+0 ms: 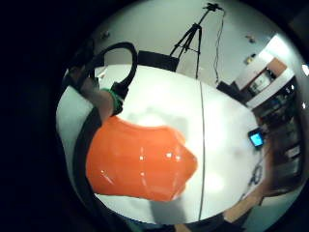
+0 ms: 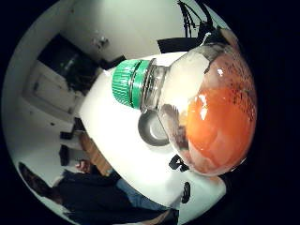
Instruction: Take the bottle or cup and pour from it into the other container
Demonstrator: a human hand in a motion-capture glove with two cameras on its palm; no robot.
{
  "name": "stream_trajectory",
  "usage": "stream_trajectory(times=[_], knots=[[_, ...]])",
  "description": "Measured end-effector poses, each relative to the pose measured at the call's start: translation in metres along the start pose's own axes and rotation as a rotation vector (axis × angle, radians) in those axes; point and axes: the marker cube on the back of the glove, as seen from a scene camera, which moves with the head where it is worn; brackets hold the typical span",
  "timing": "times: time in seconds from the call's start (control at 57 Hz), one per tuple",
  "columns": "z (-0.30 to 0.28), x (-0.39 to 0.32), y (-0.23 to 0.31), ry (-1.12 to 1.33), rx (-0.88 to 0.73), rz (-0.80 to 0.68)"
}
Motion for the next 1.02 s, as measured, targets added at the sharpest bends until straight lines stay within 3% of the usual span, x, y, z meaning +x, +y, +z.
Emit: stream_trajectory(times=[0.491,1.018], knots=[[0.047,-0.087,0.002,0.729,-0.183,-0.385],[0.055,-0.087,0.000,0.795,-0.246,-0.416]])
